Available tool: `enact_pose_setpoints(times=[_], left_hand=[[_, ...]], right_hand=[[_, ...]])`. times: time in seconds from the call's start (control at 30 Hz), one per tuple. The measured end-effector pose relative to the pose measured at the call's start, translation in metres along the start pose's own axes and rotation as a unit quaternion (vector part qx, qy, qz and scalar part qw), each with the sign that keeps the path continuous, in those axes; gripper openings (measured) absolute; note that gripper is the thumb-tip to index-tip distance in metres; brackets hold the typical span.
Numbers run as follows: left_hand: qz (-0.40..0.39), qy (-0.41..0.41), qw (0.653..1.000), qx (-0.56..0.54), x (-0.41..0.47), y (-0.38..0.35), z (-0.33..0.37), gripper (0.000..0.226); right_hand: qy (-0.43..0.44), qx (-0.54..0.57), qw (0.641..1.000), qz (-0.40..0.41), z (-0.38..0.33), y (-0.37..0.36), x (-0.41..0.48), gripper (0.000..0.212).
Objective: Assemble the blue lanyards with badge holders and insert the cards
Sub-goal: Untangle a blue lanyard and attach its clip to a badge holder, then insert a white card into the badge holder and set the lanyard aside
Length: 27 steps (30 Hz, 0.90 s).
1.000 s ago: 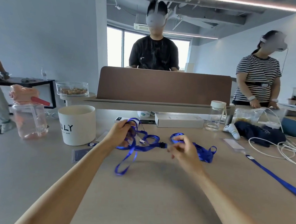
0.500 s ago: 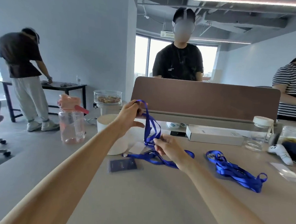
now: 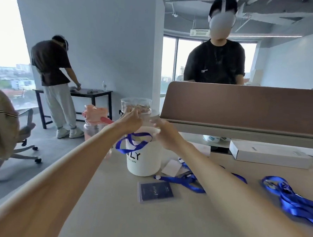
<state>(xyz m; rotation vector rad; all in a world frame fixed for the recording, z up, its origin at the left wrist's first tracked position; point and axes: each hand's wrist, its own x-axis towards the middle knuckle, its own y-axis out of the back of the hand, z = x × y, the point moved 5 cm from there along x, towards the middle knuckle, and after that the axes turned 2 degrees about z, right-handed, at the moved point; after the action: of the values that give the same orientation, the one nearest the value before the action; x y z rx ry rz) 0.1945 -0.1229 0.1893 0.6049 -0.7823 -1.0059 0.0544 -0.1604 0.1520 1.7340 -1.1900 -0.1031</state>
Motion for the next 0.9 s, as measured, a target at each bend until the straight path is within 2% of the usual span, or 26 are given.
enact_pose_setpoints(times=[0.17,0.37,0.47,0.57,0.73,0.9], left_hand=[[-0.034,-0.057,0.995,0.075,-0.007,-0.018,0.002,0.050],[0.003,-0.109,0.981,0.162,-0.037,-0.017,-0.013,0.055],[0.050,-0.120,0.982,0.139,-0.054,-0.015,-0.005,0.039],[0.067,-0.175,0.973,0.132,-0.077,-0.030,0.027,0.030],[-0.014,-0.259,0.960,0.102,-0.116,-0.098,0.097,0.026],[-0.114,-0.301,0.940,0.108,-0.159,-0.186,0.164,0.027]], right_hand=[[-0.057,0.014,0.993,0.100,0.037,0.030,-0.031,0.042],[-0.041,-0.001,0.997,0.062,0.044,0.030,-0.061,0.035],[-0.042,-0.007,0.998,0.038,0.043,0.026,-0.076,0.034],[-0.049,-0.024,0.998,0.037,0.050,0.035,-0.099,0.030],[-0.101,-0.046,0.992,0.065,0.087,0.081,-0.157,0.029],[-0.170,-0.176,0.968,0.062,0.139,0.137,-0.238,0.032]])
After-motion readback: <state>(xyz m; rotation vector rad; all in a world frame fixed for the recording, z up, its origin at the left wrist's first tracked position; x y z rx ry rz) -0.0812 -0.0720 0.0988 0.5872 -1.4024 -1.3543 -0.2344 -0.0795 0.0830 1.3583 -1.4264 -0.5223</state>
